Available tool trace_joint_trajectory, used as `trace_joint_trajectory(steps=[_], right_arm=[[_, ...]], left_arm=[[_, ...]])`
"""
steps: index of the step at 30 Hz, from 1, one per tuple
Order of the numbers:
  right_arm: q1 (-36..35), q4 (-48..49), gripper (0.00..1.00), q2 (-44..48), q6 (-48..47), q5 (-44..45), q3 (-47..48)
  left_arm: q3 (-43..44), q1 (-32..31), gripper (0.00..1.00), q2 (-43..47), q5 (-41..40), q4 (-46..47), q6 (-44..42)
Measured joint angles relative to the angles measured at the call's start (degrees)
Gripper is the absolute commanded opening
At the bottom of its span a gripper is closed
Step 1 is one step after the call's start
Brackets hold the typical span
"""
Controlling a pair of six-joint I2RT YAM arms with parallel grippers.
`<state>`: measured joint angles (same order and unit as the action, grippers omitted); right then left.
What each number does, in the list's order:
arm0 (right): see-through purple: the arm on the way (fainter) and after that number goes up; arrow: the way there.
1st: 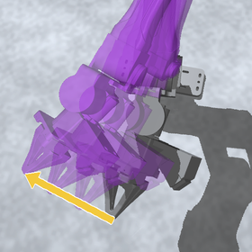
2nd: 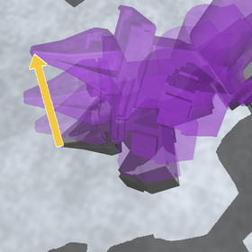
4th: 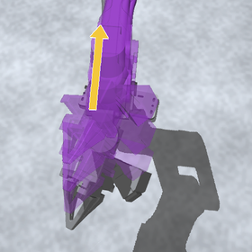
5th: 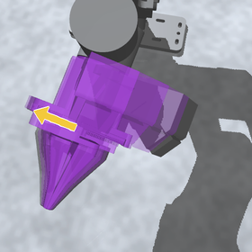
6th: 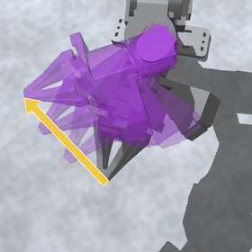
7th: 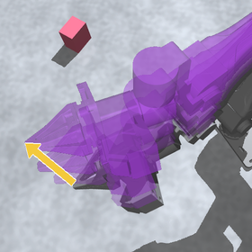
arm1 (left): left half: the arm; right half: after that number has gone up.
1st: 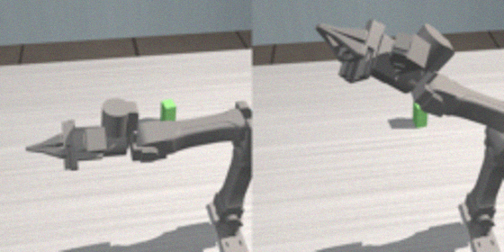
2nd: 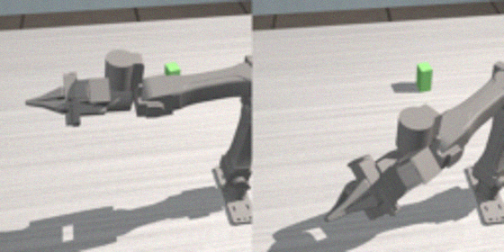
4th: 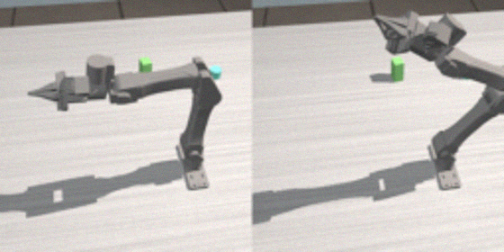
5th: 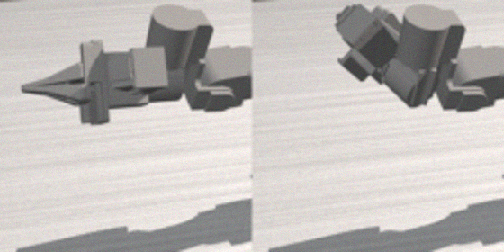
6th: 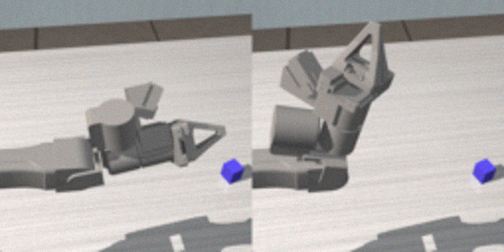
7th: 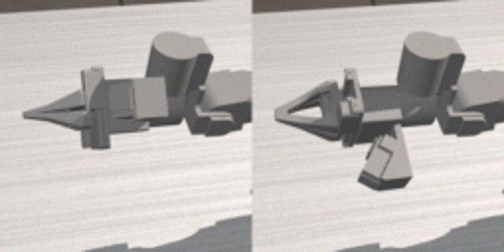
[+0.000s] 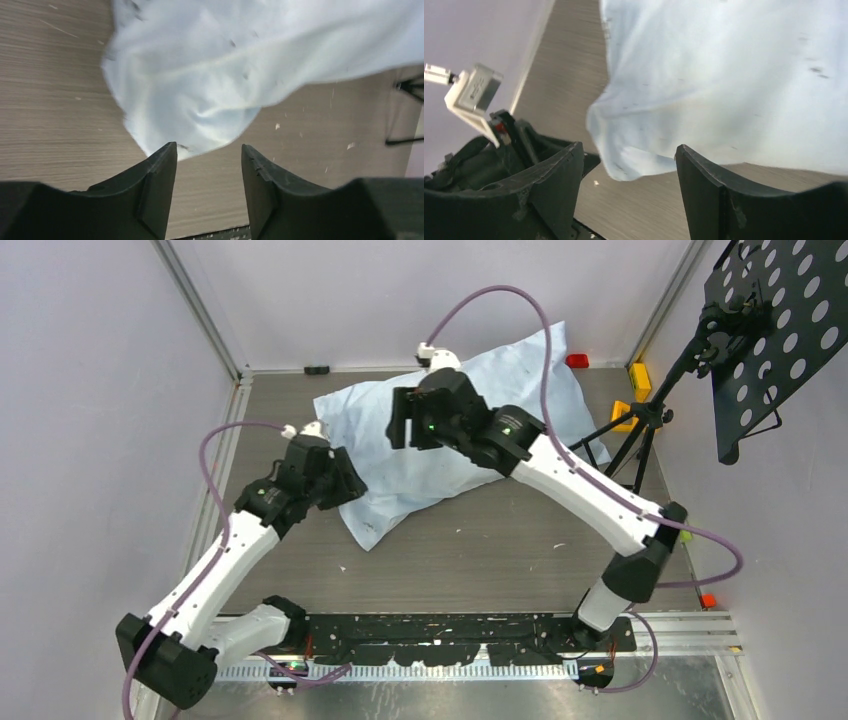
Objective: Put the pillow into the pillowcase
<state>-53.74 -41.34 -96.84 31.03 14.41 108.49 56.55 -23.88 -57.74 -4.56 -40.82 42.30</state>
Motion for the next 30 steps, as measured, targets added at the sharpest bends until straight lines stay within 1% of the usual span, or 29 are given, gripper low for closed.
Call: trace_joint_trajectory(steps=[4,7,9,10,12,15,17,20,22,26,28,30], right_arm=[[4.85,0.61,0.73,6.6,-0.15,2.32,-9.64],[9.86,0.63,0.73,7.45,-0.28,4.11,-14.1],[12.74,0.55,0.73,7.32,-0.55,5.16,-15.91],[14.14,0.55,0.73,7.32,-0.76,5.79,-16.61],[16.81,0.57,0.74,7.28,-1.07,7.08,-17.25],[20.2,1.29,0.73,6.95,-1.64,8.17,-17.31],[21.86,2.1,0.73,6.19,-2.25,8.52,-17.31],[22.71,3.15,0.73,3.58,-3.15,8.39,-17.09],[22.71,3.74,0.73,0.98,-3.82,7.63,-16.74],[22.69,3.63,0.74,-5.22,-4.74,4.83,-14.4],[22.56,3.21,0.74,-8.85,-4.87,2.84,-11.45],[22.43,2.67,0.74,-11.85,-4.92,1.09,-8.7]], left_arm=[[-2.29,-8.81,0.6,-3.41,0.11,2.27,0.26],[-2.84,-14.97,0.6,-9.25,-0.07,5.7,0.5],[-2.78,-16.87,0.57,-13.46,-0.15,8.17,0.5],[-2.56,-17.57,0.53,-16.55,-0.28,9.7,0.57],[-2.45,-17.88,0.41,-20.96,-0.87,11.69,0.9],[-2.34,-17.25,0.21,-26.95,-4.52,12.61,3.15],[-2.8,-15.1,0.1,-28.57,-6.51,12.87,5.33],[-5.57,-9.07,0.01,-27.65,-6.97,15.1,8.22],[-8.59,-1.92,0.0,-25.86,-6.01,16.87,10.27],[-10.99,10.1,0.0,-24.0,-4.98,17.81,11.69],[-11.06,14.1,0.0,-23.87,-4.63,17.7,11.72],[-11.04,16.61,0.0,-23.34,-4.17,17.31,11.28]])
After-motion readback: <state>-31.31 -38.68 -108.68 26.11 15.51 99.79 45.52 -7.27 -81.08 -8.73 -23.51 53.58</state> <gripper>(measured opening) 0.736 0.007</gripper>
